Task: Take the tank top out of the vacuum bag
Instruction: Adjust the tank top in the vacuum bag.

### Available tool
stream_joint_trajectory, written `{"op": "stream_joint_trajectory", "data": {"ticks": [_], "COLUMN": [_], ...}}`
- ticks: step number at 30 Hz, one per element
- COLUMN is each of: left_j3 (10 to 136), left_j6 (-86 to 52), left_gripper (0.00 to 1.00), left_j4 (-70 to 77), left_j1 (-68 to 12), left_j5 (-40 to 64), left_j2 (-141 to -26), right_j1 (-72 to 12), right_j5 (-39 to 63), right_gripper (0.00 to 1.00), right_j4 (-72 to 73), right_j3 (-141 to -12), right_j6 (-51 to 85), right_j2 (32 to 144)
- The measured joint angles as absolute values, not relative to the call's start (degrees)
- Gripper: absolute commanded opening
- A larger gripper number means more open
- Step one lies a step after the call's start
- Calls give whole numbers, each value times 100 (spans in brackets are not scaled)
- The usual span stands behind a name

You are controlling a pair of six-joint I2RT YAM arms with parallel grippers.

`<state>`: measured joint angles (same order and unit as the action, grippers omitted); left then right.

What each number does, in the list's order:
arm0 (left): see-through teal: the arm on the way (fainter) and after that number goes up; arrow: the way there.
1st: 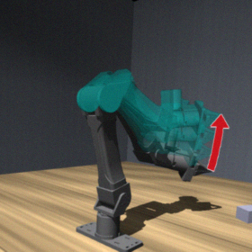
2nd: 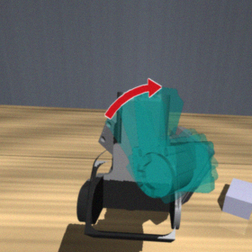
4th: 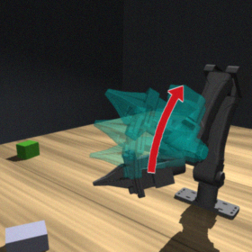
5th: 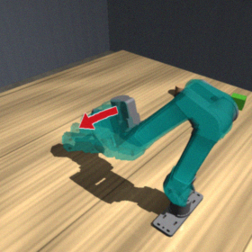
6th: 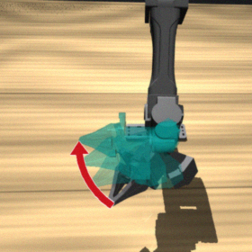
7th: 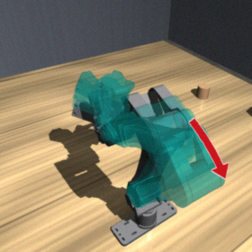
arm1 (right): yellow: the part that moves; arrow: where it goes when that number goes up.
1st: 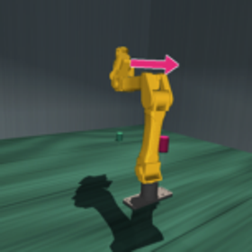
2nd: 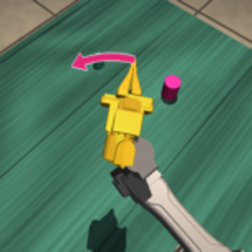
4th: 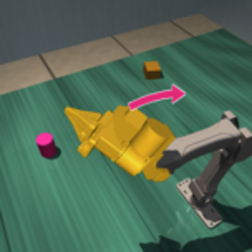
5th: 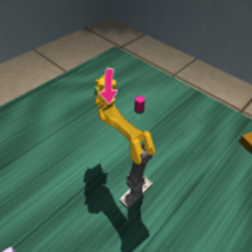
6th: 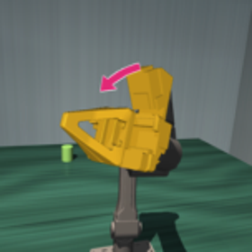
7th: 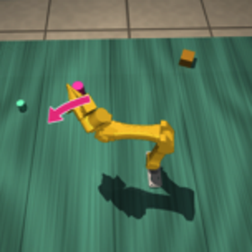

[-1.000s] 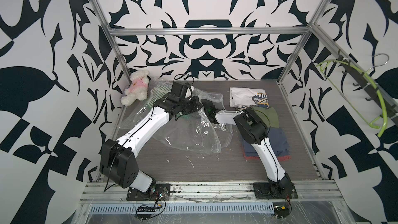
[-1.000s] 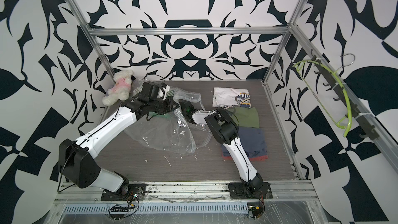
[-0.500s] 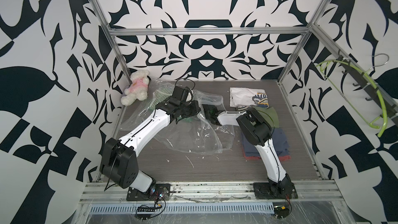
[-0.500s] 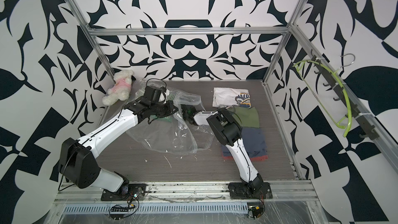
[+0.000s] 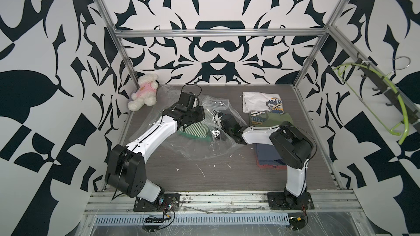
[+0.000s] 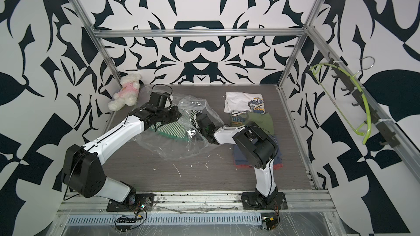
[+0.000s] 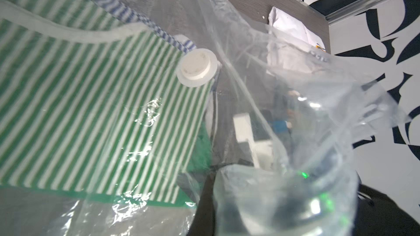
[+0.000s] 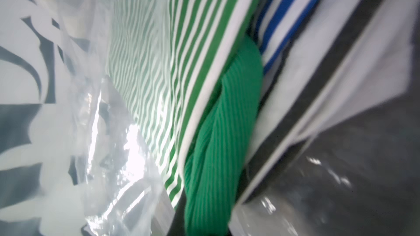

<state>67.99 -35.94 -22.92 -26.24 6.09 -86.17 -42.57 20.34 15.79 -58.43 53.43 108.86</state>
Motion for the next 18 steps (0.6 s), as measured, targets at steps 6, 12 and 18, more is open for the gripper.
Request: {"op": "stream_joint_trajectory", "data": {"ticks": [6,12,18], "left_j3": [6799,6799,6799], "left_j6": [-3468,-3424,-3354], "left_gripper": [0,0,0], "left_j4": [-2285,-2222,-2209], "left_j1": [-2512,-2414,-2390], "left_j5": [331,200,110], "left_j2": [-8729,-8962,-9030], "right_j1": [-4392,-4464,-4462], "right_j5": [1658,1540,1540], "right_gripper": [0,0,0], "right_j4": [797,373,-333], "right_j3": [-5599,-5341,-5306], "right_j6": [4829,4589,4294], "right_j2": [10099,9384,8945]}}
